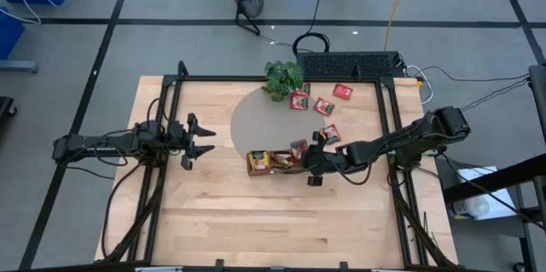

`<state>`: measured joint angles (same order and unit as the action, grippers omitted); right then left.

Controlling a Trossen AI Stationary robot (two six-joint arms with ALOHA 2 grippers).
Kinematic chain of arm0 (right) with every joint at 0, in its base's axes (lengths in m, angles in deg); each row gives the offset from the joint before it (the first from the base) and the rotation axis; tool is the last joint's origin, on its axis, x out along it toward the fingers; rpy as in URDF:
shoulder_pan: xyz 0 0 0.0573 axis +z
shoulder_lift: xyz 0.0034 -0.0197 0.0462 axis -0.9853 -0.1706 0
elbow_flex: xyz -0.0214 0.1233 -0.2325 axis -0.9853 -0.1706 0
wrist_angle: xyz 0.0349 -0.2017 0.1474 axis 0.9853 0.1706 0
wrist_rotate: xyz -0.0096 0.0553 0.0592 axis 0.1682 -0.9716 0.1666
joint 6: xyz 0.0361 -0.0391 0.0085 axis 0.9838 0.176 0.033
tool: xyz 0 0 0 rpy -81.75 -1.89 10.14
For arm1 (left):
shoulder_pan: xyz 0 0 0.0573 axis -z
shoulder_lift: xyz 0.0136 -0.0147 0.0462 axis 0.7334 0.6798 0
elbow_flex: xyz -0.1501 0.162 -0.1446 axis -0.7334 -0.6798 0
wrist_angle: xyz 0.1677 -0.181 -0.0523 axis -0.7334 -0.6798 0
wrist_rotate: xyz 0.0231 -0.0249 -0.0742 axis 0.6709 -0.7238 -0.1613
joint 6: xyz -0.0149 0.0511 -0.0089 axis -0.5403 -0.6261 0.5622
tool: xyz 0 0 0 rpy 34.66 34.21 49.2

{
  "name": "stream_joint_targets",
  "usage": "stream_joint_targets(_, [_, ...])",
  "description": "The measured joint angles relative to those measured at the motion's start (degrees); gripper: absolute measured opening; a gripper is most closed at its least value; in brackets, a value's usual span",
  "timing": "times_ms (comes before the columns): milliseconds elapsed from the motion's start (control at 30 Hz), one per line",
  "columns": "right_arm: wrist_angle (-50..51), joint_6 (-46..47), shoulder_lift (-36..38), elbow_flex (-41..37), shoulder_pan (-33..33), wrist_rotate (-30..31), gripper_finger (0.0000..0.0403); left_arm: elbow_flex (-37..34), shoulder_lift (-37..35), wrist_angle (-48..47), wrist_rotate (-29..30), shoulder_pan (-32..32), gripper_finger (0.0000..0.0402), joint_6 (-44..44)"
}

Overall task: Pick & Place Tea
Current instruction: Put the red tea bag into the right slot of the wooden organizer

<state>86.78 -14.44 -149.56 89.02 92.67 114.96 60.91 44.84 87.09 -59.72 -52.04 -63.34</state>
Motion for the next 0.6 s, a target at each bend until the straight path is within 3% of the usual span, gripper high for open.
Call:
stream_joint_targets(267, [-1.7, 0.0, 0.0, 0.0, 0.0, 0.2, 0.0159, 0.0, 0.0, 0.0, 0.0, 0.0, 0.0214, 0.0])
stream_joint_targets(400, [-1.6, -2.7, 0.4, 0.0, 0.0, 0.8, 0.0164, 0.0, 0.0, 0.0, 0.0, 0.0, 0.0214, 0.0])
stream_joint_targets(600, [2.0, -3.9, 4.1, 0.0, 0.0, 7.0, 0.0153, 0.0, 0.0, 0.0, 0.0, 0.0, 0.0214, 0.0])
